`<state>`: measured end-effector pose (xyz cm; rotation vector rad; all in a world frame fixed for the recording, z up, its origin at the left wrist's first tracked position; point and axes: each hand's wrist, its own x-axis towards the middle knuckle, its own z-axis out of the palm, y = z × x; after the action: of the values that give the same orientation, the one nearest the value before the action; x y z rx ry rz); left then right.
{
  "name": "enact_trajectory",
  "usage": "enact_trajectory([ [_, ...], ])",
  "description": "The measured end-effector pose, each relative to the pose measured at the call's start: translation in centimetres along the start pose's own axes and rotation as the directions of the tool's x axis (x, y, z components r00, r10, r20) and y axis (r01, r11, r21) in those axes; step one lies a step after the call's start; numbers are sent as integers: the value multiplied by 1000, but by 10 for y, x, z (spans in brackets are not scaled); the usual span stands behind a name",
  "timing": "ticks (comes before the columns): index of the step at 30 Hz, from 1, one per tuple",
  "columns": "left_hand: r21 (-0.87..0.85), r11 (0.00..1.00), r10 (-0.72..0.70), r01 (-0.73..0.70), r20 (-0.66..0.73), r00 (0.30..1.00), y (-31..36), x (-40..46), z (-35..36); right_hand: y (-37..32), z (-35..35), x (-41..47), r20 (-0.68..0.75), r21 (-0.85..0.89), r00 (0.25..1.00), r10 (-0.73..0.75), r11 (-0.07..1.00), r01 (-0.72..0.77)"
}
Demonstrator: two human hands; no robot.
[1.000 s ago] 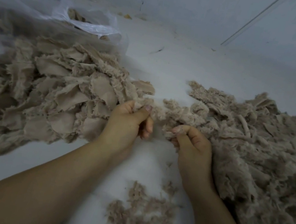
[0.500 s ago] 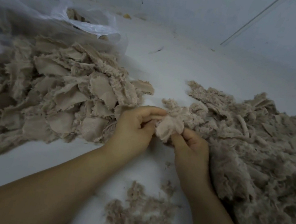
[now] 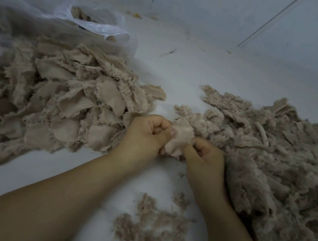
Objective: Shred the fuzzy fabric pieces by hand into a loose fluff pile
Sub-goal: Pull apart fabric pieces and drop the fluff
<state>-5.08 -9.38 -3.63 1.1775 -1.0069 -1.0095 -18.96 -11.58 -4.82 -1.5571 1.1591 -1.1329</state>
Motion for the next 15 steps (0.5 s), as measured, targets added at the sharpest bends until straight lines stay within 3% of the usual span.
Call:
enact_trajectory([
  [4, -88, 994, -66, 62, -37, 997, 0, 4, -9, -1, -1, 2, -85, 44, 996, 22, 999, -18],
  [8, -50, 995, -91, 90, -15, 996, -1, 2, -7, -1, 3, -2, -27, 61, 1000, 7, 998, -5],
  [10, -201, 979, -8, -19, -132, 991, 5, 5, -7, -1, 2, -1, -51, 41, 999, 8, 999, -6],
  [12, -377, 901, 111, -216, -281, 953, 14, 11, -10, -2, 1, 0, -95, 83, 995, 33, 996, -26],
  [13, -380, 883, 156, -277, -318, 935, 14, 14, -12, -2, 0, 1, -113, 117, 993, 39, 993, -26],
  [15, -241, 942, 160, -233, -287, 945, 10, 11, -12, -3, -1, 1, -145, 140, 989, 29, 990, -8],
])
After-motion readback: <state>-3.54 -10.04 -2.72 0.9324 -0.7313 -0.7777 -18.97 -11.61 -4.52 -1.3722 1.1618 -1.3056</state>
